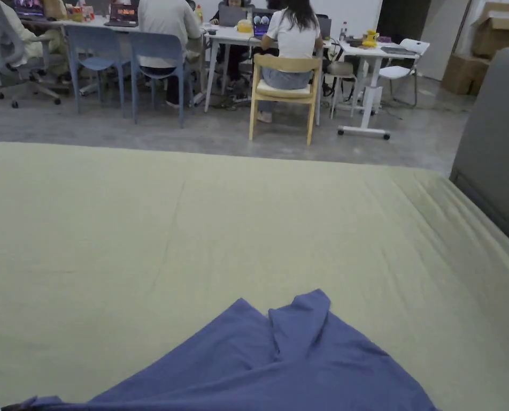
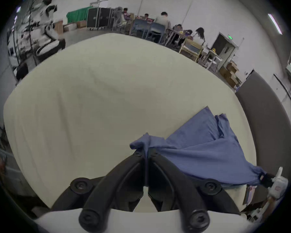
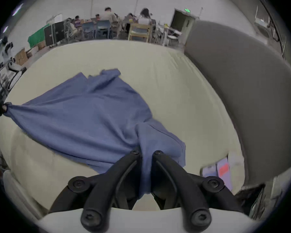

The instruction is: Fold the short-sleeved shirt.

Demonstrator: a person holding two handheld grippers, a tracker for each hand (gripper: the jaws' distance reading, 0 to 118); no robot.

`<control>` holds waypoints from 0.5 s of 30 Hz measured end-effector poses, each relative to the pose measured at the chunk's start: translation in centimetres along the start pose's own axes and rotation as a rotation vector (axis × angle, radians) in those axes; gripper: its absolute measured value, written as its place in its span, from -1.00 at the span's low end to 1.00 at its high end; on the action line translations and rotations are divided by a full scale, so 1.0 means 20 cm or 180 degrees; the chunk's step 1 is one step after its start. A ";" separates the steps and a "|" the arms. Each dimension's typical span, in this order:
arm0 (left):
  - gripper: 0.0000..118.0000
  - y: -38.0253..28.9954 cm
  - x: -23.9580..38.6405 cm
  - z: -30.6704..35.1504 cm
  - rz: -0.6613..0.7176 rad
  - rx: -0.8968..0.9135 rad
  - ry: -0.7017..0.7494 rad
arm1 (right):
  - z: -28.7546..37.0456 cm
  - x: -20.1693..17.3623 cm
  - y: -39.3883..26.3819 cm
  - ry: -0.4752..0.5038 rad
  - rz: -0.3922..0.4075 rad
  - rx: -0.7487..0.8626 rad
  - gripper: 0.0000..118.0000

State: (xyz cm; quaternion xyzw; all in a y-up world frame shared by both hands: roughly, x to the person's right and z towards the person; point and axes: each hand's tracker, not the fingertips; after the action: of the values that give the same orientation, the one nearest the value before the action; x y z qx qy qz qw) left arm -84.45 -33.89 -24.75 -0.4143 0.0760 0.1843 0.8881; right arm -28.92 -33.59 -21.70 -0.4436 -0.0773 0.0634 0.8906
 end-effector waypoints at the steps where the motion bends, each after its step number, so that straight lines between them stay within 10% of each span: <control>1: -1.00 -0.04 -0.03 0.02 -0.0032 -0.0019 0.0023 | -0.01 0.02 -0.06 0.0040 -0.0116 -0.0121 -0.84; 15: -1.00 -0.37 -0.24 -0.38 0.0142 -0.0765 0.0464 | -0.41 0.14 -0.40 0.0503 -0.0725 -0.0988 -0.85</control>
State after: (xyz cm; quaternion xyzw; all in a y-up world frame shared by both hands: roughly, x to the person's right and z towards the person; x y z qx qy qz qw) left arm -85.92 -45.31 -23.13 -0.5281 0.1269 0.1812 0.8199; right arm -24.23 -44.30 -19.86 -0.5675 -0.0657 -0.0853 0.8163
